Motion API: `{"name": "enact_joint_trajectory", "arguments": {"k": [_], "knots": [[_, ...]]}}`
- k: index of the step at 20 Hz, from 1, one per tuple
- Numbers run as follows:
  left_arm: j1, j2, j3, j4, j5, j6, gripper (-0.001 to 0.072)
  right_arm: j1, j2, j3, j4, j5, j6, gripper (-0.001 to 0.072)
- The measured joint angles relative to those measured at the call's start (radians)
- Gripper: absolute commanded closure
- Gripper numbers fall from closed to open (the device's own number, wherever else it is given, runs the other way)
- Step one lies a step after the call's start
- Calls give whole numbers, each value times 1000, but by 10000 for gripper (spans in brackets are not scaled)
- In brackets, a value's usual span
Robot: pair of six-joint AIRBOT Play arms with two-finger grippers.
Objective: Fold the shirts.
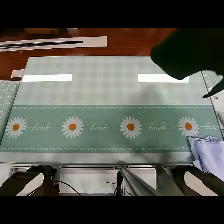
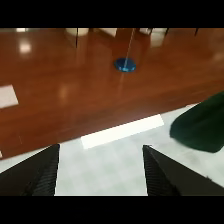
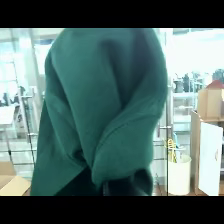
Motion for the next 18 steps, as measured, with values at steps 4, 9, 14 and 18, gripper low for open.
{"name": "enact_joint_trajectory", "arguments": {"k": [4, 9, 14, 18], "knots": [[0, 71, 9, -3, -95, 0, 103, 7, -2, 2, 14, 154, -1, 685], [0, 94, -16, -3, -204, -3, 103, 58, -126, 2, 103, 418, -10, 685], [0, 92, -72, -4, -237, -4, 103, 304, -338, 2, 135, 630, -31, 685], [0, 90, -109, -3, -247, -4, 102, 562, -525, 3, 96, 684, -34, 683]]}}
